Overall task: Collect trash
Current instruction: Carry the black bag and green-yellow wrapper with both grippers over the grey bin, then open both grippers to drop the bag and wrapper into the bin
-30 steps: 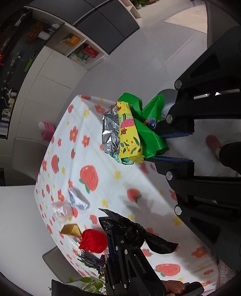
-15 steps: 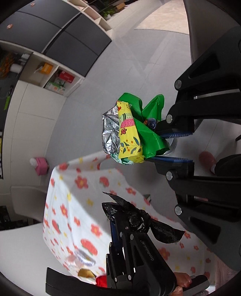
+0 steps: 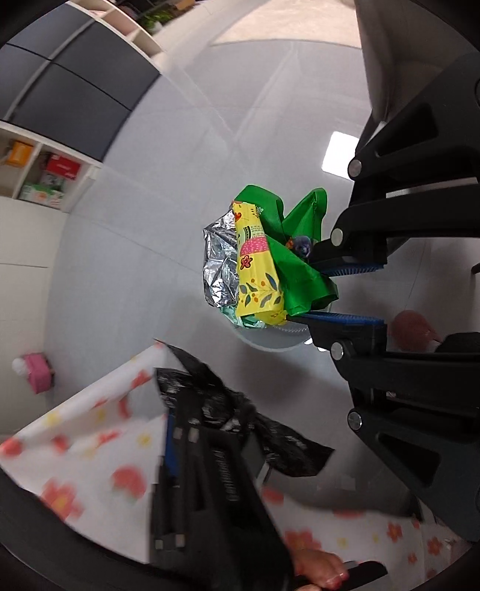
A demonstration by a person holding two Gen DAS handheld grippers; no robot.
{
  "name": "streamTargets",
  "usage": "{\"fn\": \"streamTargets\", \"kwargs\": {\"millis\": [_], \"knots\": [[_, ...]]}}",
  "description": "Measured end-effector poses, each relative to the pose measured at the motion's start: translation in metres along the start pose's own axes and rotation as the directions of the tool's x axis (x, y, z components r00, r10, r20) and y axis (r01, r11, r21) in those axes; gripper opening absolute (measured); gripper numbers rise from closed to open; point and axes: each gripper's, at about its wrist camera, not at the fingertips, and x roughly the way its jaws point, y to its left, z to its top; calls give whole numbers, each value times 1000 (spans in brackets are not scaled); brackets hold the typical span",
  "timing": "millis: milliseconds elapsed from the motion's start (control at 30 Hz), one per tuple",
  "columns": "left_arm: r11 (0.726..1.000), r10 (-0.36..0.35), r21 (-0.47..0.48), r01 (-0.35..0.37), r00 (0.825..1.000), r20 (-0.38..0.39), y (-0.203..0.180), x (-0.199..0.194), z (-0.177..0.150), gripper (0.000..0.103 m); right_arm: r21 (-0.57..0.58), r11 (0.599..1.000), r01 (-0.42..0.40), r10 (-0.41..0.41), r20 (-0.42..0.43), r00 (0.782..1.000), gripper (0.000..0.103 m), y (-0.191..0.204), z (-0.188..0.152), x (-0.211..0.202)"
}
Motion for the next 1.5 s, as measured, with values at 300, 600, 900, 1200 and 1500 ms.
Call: {"fn": "streamTargets", "kwargs": {"millis": [300, 600, 900, 1200, 1500], "knots": [[995, 96, 45, -95, 995, -37, 1, 132, -17, 16, 55, 998, -16, 18, -30, 999, 19, -14, -20, 143], [994, 97, 61, -92, 993, -72, -10, 168, -35, 16, 109, 994, 34, -32, -14, 999, 45, -34, -36, 165], [992, 108, 78, -103, 991, -72, -27, 187, -28, 44, 185, 979, 87, -85, -15, 996, 45, -55, -46, 152], [989, 97, 114, -90, 994, -56, -38, 156, -23, 69, 234, 965, 118, -116, -20, 993, 45, -75, -36, 130], [989, 110, 100, -105, 993, -50, -36, 74, -15, 69, 245, 959, 142, -141, -22, 990, 45, -73, -15, 55]]}}
